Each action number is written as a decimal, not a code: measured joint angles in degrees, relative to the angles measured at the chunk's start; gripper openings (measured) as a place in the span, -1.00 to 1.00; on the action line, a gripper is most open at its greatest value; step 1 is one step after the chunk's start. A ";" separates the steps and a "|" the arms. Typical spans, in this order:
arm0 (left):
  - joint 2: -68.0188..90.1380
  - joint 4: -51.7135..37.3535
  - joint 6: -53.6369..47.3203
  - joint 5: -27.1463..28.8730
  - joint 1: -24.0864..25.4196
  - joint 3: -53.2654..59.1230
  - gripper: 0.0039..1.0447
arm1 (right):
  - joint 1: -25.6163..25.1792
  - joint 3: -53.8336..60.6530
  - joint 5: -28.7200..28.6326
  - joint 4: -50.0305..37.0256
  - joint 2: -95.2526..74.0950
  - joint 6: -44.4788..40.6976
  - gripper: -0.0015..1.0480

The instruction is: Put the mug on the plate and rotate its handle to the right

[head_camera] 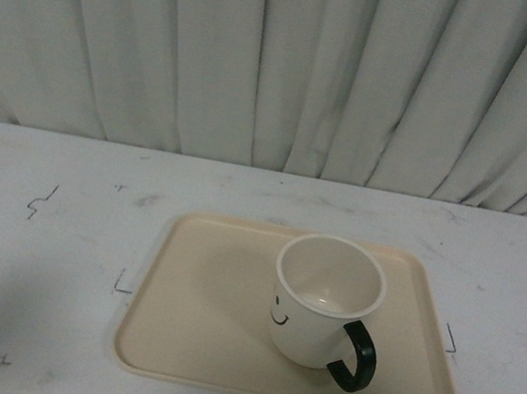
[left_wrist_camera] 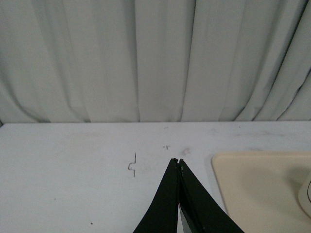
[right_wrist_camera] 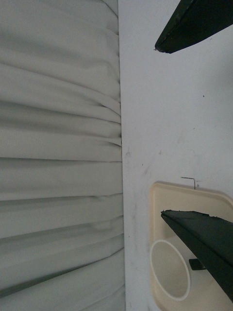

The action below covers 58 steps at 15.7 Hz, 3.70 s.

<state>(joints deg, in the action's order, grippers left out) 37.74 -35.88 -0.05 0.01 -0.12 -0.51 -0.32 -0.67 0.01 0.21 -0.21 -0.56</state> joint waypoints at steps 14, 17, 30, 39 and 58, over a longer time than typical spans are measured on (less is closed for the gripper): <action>-25.66 23.67 0.00 0.00 0.07 0.04 -0.97 | 0.00 0.00 0.00 0.00 0.00 0.00 0.87; -28.87 27.74 0.00 0.00 0.07 -0.02 -0.97 | 0.00 0.00 0.00 0.00 0.00 0.00 0.87; -37.33 36.06 0.02 0.04 0.07 0.02 0.89 | -2.78 -17.46 -19.19 14.67 -30.58 -11.58 0.87; -37.33 36.09 0.02 0.00 0.07 0.02 0.88 | 12.94 -55.47 -5.81 16.68 -88.28 -4.04 0.87; -37.33 36.09 0.02 0.00 0.07 0.02 0.88 | 19.71 -78.31 -1.22 26.95 -117.11 7.58 -0.94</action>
<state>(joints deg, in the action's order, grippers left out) 0.40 0.21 -0.03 0.01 -0.05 -0.49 19.40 -78.98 -1.21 27.16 -117.32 7.03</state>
